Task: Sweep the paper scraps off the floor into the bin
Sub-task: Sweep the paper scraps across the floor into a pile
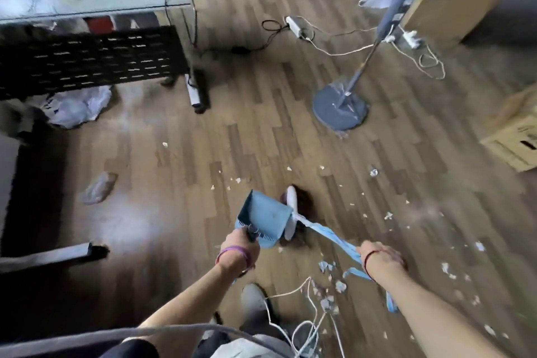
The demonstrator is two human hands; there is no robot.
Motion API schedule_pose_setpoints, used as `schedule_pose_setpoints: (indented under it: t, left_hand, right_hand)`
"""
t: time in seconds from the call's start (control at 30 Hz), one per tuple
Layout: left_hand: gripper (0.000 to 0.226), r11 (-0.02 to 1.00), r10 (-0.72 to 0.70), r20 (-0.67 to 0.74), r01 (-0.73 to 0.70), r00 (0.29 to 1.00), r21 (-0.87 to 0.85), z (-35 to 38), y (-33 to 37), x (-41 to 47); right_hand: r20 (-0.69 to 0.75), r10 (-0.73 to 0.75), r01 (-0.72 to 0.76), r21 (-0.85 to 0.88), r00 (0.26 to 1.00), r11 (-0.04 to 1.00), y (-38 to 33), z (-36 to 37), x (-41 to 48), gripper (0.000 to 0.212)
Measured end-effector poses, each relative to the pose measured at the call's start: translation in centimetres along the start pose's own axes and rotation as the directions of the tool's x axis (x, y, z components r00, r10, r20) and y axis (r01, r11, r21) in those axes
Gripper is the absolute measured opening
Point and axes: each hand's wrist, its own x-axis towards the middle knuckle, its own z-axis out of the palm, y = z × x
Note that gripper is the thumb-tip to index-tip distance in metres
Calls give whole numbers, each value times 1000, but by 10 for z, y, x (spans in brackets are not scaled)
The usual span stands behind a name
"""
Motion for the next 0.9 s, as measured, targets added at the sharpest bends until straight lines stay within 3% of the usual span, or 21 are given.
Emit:
schedule_pose_setpoints:
  t: [0.2,0.33,0.67,0.9]
  left_hand:
    - [32,997,35,-23,-37,999,-69,-12,28,0]
    - [21,998,43,-70,-46,997,-45,-56,14,9]
    - [20,955,-163,-284,79,945,-287,-254,-86,67]
    - [15,906,-306,-403,134,863,-401,-389,-165,87]
  right_hand:
    - [12,0,0,4,1000,1000,-5,-8,4,47]
    - [-15,-38,38,30,999,999,-47,-27,7,47]
    - [-38,-329,329,-2,944,944,-288,-95,-46,38]
    - [-19,-528,525,-85,849,847,-460,-127,-90,36]
